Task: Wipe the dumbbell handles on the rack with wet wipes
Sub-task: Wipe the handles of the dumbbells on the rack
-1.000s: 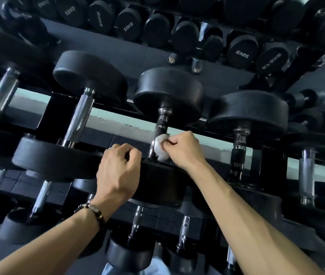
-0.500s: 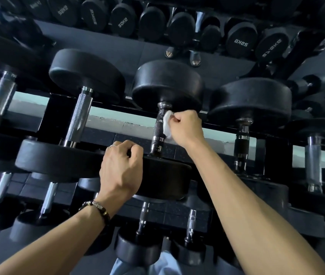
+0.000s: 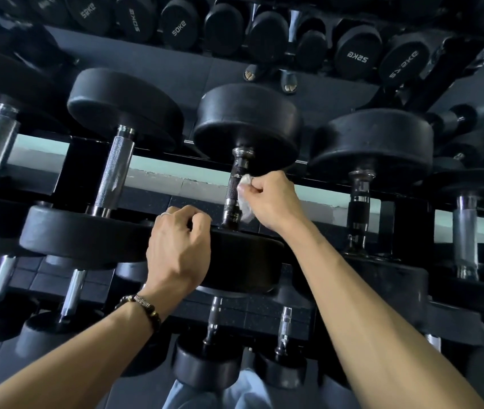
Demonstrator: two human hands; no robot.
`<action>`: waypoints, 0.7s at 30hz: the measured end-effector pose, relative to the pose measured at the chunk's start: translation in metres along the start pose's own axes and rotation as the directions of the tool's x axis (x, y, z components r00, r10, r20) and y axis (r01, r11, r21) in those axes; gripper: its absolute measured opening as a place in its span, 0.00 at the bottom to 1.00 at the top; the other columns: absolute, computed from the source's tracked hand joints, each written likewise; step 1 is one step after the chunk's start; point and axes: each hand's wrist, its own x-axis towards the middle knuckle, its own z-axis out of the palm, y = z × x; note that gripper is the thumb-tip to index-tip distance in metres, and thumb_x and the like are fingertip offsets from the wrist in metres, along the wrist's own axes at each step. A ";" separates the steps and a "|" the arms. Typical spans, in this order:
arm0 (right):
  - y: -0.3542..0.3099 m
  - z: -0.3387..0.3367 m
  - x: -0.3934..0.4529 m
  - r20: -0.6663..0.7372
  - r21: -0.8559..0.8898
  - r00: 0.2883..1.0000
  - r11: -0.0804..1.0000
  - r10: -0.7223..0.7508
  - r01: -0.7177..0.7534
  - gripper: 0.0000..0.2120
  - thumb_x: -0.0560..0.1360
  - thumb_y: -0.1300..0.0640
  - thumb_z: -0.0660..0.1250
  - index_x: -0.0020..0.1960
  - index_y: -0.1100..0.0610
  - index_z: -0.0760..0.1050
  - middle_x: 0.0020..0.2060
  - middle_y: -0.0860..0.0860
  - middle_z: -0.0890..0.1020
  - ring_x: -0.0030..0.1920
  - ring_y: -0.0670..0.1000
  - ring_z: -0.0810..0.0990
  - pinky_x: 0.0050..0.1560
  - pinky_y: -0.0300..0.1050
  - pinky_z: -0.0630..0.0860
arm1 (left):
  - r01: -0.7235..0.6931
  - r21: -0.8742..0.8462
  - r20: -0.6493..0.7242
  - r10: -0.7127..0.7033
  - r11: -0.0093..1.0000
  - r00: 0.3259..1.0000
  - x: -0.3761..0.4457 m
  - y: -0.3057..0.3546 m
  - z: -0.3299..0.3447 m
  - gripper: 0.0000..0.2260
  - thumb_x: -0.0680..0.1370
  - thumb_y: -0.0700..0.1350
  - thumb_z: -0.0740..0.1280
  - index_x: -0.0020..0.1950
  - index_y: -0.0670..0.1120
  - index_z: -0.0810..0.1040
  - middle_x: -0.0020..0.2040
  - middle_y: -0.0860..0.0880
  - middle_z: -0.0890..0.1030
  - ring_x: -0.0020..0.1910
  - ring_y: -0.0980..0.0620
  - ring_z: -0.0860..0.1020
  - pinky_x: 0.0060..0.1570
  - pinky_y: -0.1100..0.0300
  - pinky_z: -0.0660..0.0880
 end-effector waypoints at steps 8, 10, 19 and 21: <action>0.011 -0.005 0.010 0.025 0.004 1.000 1.000 -0.007 0.007 0.26 0.82 0.53 0.65 0.28 0.64 0.73 0.22 0.49 0.80 0.27 0.46 0.81 0.35 0.38 0.75 | -0.003 -0.009 0.002 0.003 1.000 1.000 0.000 0.000 0.000 0.20 0.72 0.53 0.52 0.40 0.45 0.81 0.44 0.49 0.78 0.44 0.47 0.77 0.47 0.45 0.76; 0.013 -0.004 0.006 0.052 -0.080 0.998 0.996 -0.032 0.036 0.28 0.80 0.55 0.68 0.23 0.57 0.66 0.16 0.43 0.71 0.20 0.42 0.71 0.27 0.33 0.66 | -0.004 -0.020 0.006 0.004 1.000 1.000 0.000 0.000 0.000 0.20 0.72 0.53 0.52 0.40 0.45 0.82 0.44 0.50 0.78 0.44 0.48 0.77 0.47 0.45 0.77; 0.018 0.005 0.002 -0.088 0.086 0.995 0.995 -0.038 0.045 0.15 0.69 0.58 0.80 0.35 0.66 0.78 0.29 0.54 0.81 0.26 0.38 0.75 0.29 0.29 0.69 | -0.013 -0.018 0.005 0.013 1.000 1.000 0.000 -0.002 0.001 0.21 0.72 0.52 0.52 0.39 0.43 0.82 0.42 0.49 0.78 0.44 0.49 0.76 0.47 0.44 0.76; 0.016 0.005 -0.005 -0.012 -0.005 1.000 1.000 -0.024 0.024 0.13 0.68 0.56 0.80 0.36 0.60 0.78 0.30 0.47 0.80 0.28 0.37 0.76 0.28 0.28 0.67 | -0.013 -0.024 0.006 0.013 1.000 1.000 0.000 -0.002 0.001 0.21 0.72 0.52 0.52 0.39 0.44 0.82 0.43 0.49 0.77 0.44 0.49 0.76 0.47 0.44 0.76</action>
